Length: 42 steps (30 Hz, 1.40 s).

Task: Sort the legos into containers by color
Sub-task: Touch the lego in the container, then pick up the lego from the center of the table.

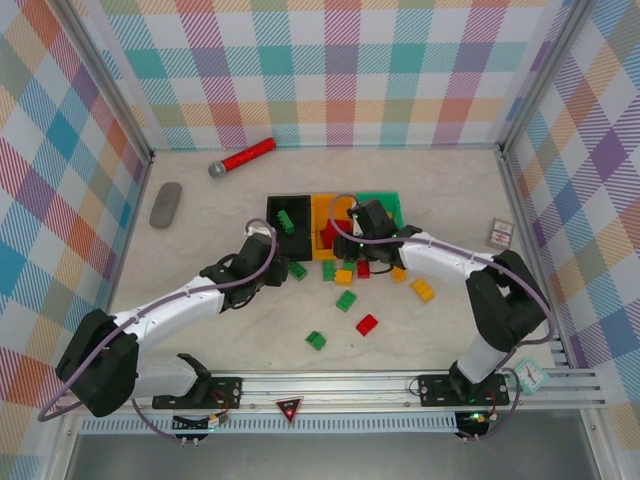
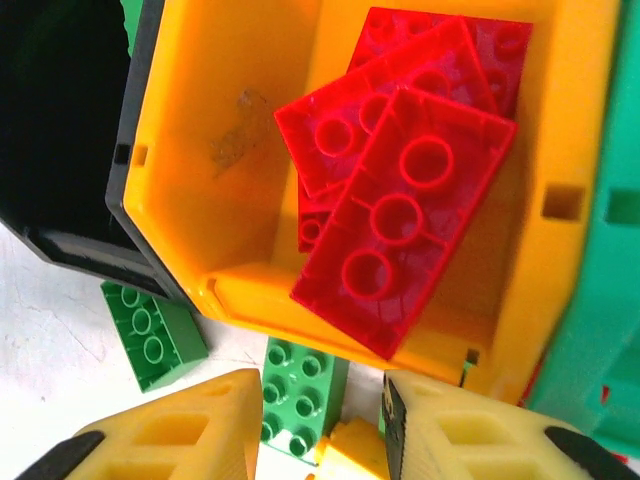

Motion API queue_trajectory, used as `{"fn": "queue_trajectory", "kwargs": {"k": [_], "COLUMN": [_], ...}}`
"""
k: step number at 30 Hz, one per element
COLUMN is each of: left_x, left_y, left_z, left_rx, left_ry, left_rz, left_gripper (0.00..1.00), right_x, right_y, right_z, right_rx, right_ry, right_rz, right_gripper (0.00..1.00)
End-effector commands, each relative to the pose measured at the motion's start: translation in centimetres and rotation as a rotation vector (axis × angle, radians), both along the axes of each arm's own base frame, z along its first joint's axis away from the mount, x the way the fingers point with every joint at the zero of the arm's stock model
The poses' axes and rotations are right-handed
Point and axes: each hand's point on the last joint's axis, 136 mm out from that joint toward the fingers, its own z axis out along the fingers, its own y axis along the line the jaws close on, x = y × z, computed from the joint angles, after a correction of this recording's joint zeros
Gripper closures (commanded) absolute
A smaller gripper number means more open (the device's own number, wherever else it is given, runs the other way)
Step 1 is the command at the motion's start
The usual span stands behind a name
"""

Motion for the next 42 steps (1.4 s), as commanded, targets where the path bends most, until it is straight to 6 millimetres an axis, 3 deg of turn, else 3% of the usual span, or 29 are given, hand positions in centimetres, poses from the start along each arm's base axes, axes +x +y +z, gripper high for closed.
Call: {"fn": "queue_trajectory", "kwargs": {"k": [1, 12, 17, 22, 26, 36, 42], "left_x": [0.4, -0.1, -0.2, -0.2, -0.1, 0.1, 0.1], "left_y": [0.2, -0.6, -0.4, -0.3, -0.3, -0.4, -0.6], "left_z": [1.2, 0.4, 0.6, 0.8, 0.6, 0.3, 0.2], "left_rx": [-0.032, -0.088, -0.088, -0.086, -0.083, -0.083, -0.092], "left_ry": [-0.070, -0.051, -0.059, -0.067, -0.064, -0.058, -0.054], "left_rz": [-0.008, -0.025, -0.025, -0.020, -0.019, -0.014, -0.016], "left_gripper": [0.44, 0.44, 0.43, 0.43, 0.43, 0.43, 0.43], "right_x": [0.8, 4.9, 5.1, 2.4, -0.8, -6.4, -7.0], "right_y": [0.9, 4.0, 4.1, 3.9, 3.3, -1.3, -1.2], "right_z": [-0.1, -2.3, -0.9, 1.5, 1.9, -0.8, -2.1], "right_rx": [-0.012, -0.035, -0.029, -0.051, -0.104, -0.176, -0.203], "right_ry": [0.027, 0.055, 0.028, -0.022, -0.038, 0.021, 0.044], "right_rz": [-0.002, -0.008, -0.004, 0.050, 0.091, 0.018, 0.005], "right_gripper": [0.62, 0.62, 0.61, 0.60, 0.59, 0.59, 0.56]}}
